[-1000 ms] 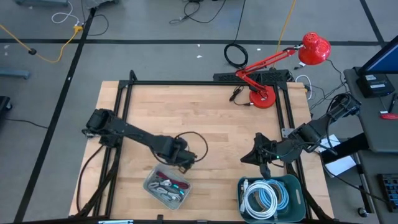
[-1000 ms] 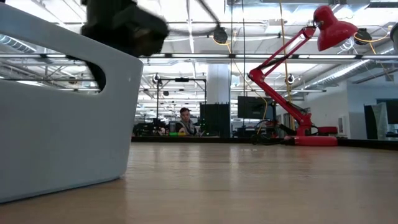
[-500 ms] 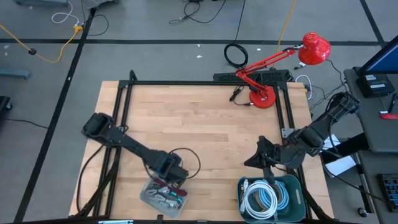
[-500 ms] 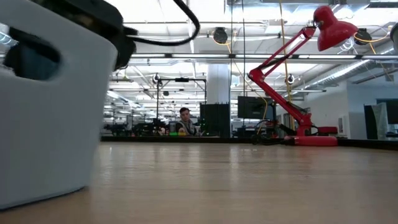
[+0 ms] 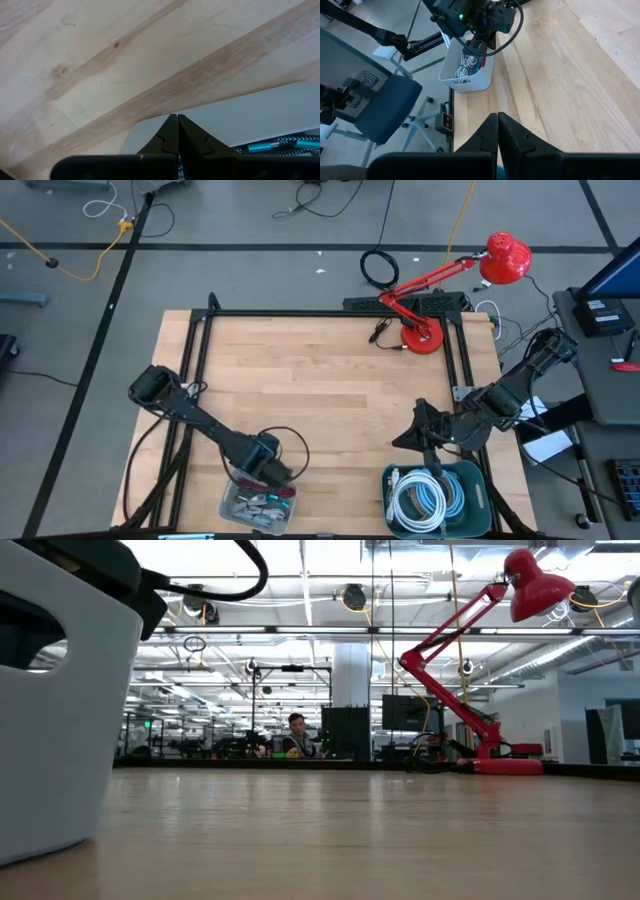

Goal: Pick & Place USB Port
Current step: Adjust the gray bin

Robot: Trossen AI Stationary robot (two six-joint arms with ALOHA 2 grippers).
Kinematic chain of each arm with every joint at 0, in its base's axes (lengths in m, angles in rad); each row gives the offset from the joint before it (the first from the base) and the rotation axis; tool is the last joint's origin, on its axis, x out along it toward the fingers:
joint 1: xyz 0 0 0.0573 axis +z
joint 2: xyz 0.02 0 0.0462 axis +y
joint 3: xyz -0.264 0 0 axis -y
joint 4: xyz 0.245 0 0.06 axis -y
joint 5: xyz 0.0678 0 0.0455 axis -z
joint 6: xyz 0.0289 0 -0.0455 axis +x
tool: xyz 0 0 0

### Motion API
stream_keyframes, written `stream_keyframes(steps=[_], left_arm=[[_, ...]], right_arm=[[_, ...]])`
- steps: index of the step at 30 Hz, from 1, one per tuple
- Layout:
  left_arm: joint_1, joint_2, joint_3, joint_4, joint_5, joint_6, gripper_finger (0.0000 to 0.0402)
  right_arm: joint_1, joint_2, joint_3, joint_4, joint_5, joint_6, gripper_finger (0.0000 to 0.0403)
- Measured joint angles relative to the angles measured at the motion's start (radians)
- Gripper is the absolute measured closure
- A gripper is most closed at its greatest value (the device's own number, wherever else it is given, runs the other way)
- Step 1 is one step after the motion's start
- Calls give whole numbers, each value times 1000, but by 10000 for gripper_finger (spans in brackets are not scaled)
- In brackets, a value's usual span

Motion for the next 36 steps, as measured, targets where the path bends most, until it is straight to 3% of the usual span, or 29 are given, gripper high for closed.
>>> stream_keyframes(steps=[36], left_arm=[[-40,0,0,-32,87,-278,401]], right_arm=[[0,0,0,0,-3,-3,403]])
